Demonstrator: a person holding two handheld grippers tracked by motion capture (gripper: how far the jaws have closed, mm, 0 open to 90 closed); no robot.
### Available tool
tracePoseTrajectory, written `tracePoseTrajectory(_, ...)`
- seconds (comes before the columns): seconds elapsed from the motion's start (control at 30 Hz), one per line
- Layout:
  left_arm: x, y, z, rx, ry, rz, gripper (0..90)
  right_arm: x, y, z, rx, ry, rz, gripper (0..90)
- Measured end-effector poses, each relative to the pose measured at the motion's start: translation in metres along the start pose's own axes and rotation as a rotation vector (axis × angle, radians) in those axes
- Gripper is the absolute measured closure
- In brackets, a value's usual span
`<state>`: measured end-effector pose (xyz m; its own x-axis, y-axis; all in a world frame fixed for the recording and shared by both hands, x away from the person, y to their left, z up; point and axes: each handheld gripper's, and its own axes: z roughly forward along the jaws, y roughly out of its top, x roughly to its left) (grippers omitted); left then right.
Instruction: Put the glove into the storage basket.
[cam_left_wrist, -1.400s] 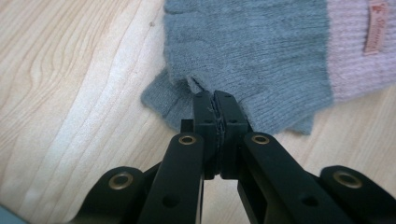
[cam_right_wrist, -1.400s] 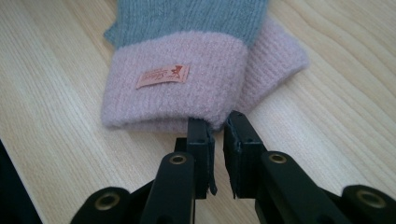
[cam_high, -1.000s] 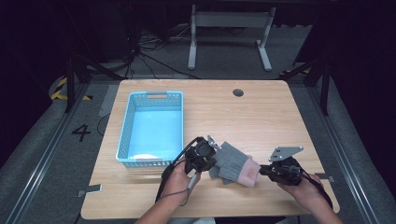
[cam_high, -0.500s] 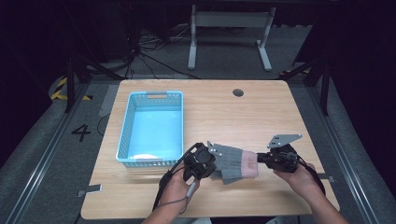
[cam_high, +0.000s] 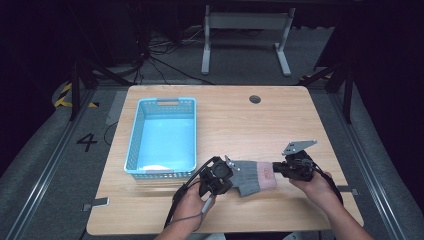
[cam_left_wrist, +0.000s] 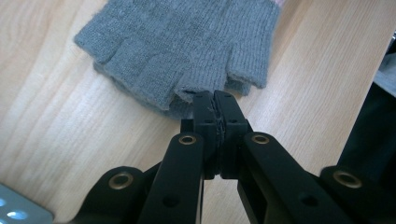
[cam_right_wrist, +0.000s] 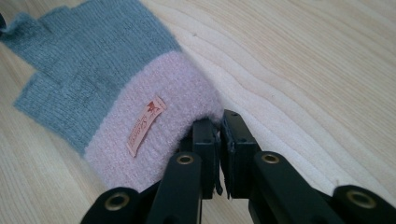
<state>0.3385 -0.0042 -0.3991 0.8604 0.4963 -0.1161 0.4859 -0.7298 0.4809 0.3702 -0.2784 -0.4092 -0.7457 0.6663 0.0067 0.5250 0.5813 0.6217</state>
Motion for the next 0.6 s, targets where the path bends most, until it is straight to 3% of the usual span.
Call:
tracePoseTrajectory(0.23,0.004,0.002,0.010,0.053,-0.020,-0.009,89.1,0.001,-0.001,0.008,0.023,0.005,0.003,85.0)
tracePoseTrajectory(0.6,0.012,0.002,0.019,0.082,-0.032,-0.022,87.3,-0.003,-0.004,0.017,0.040,0.005,0.024,82.4)
